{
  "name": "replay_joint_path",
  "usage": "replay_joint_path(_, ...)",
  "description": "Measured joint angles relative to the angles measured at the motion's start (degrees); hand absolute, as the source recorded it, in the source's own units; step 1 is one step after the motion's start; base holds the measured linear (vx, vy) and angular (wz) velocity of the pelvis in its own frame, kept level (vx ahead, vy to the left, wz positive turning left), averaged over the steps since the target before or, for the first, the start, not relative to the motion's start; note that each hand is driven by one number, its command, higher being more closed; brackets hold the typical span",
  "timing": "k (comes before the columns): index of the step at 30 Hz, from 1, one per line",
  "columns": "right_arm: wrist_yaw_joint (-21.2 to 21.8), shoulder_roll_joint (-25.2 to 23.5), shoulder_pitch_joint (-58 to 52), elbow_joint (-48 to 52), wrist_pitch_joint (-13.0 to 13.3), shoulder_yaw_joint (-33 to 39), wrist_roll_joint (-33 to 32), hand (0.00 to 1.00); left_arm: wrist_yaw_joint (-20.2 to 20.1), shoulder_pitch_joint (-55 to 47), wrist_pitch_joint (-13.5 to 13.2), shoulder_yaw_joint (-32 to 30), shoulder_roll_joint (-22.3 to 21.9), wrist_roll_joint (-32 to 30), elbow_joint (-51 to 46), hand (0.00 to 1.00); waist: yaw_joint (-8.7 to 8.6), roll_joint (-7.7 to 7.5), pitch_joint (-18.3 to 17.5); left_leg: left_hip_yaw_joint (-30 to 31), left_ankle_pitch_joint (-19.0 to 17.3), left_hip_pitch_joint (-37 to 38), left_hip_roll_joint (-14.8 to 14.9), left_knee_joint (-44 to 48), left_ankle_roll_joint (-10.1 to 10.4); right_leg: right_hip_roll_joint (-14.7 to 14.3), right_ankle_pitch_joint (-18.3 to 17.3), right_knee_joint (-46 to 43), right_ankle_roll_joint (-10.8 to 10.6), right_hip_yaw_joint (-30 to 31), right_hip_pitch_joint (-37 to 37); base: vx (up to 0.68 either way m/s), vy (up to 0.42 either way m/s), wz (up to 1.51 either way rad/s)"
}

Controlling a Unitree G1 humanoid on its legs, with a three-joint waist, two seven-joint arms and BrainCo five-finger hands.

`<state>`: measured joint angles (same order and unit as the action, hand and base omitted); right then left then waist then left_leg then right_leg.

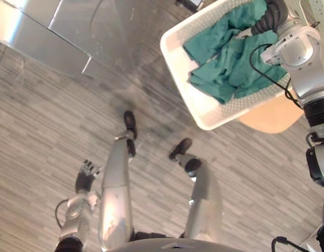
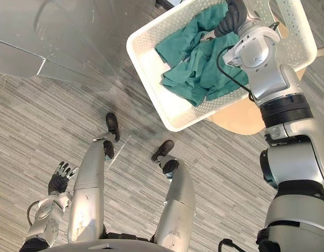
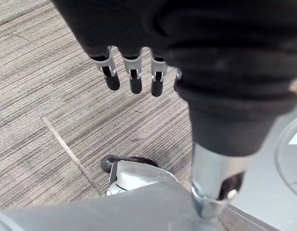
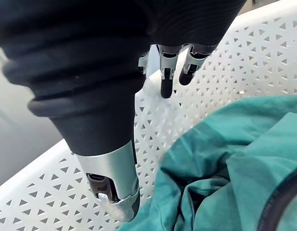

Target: Pick up the laundry basket with both hands and put the clothes into the washing machine.

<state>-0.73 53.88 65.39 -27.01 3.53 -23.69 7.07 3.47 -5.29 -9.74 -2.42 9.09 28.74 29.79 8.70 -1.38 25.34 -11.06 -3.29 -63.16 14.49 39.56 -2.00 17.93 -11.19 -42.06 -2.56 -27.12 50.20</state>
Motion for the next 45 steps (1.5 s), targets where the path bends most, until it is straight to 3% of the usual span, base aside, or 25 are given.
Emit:
replay_joint_path(6, -2.1, -1.0, -13.5, 16.4, -0.9, 10.7, 0.1, 0.0, 0.1, -1.1, -0.1, -1.5, 0.0, 0.0, -1.2, 0.0, -1.26, -0.8, 0.4, -1.0, -0.7, 0.4, 0.5, 0.9, -0.3, 0.0, 0.2, 0.0, -0.3, 0.9, -0.1, 0.03, -0.021, -0.05)
replay_joint_path(9, -3.7, -4.8, -23.9, 23.1, -1.0, 19.5, 2.5, 0.0, 0.5, -1.4, -0.1, -2.0, 0.0, 0.0, -1.2, 0.0, -2.05, -1.06, 0.6, -1.6, -1.1, 1.9, 0.6, 1.1, -0.4, 0.0, 0.2, 0.0, -0.4, 1.4, -1.2, 0.02, -0.044, -0.04)
replay_joint_path(15, -3.7, -9.0, -32.3, 23.4, -1.1, 23.9, 5.5, 0.0, 1.1, -1.6, 0.0, -1.9, 0.4, -0.2, 0.5, 0.0, -3.66, -1.28, 0.6, -3.0, 0.6, 6.0, -0.6, -3.8, 0.0, -0.2, 1.8, 3.4, -0.4, 1.8, -3.7, 0.0, -0.05, 0.02)
replay_joint_path(20, -3.6, -9.8, -33.2, 17.1, -1.1, 24.0, 6.8, 0.0, 1.1, -1.7, 0.2, -1.3, 0.6, -0.3, 3.0, 0.0, -4.39, -1.27, 0.6, -3.6, 3.4, 8.8, -1.8, -8.3, -0.3, -0.4, 3.3, 5.7, -0.4, 1.8, -5.0, 0.02, -0.069, 0.04)
replay_joint_path(30, -3.5, -9.2, -29.8, 14.0, -1.0, 24.0, 6.8, 0.0, 1.0, -1.7, 0.9, 0.6, 2.4, -0.4, 7.4, 0.0, -5.14, -1.25, 0.6, -4.6, 4.8, 11.8, -2.0, -10.8, -0.2, -1.3, 4.6, 7.6, -0.3, 3.1, -6.5, 0.01, -0.058, -0.05)
replay_joint_path(35, -3.5, -7.4, -24.9, 10.7, -0.8, 22.0, 6.8, 0.0, 1.0, -1.7, 0.9, 1.0, 2.4, -0.4, 7.3, 0.0, -4.97, -1.22, 0.5, -4.4, 5.6, 12.1, -2.4, -12.0, 0.1, -1.2, 4.8, 7.5, -0.1, 3.0, -6.6, 0.0, -0.05, 0.05)
replay_joint_path(38, -3.5, -6.4, -22.7, 9.9, -0.7, 20.6, 6.7, 0.0, 1.1, -1.7, 0.7, 2.3, 2.7, -0.3, 7.1, 0.0, -4.03, -1.21, 0.5, -4.2, 6.2, 12.1, -2.5, -12.5, 0.2, -1.2, 4.9, 7.5, 0.1, 2.7, -6.5, -0.01, -0.063, 0.05)
replay_joint_path(45, -2.7, -5.9, -16.5, 5.5, 0.0, 12.1, 4.3, 0.0, 1.1, -1.6, 0.6, 2.7, 2.4, -0.3, 6.5, 0.0, -2.97, -1.13, 0.5, -3.1, 6.4, 11.7, -2.6, -12.5, 0.1, -1.1, 4.9, 7.8, 0.4, 1.4, -7.3, -0.01, -0.048, 0.06)
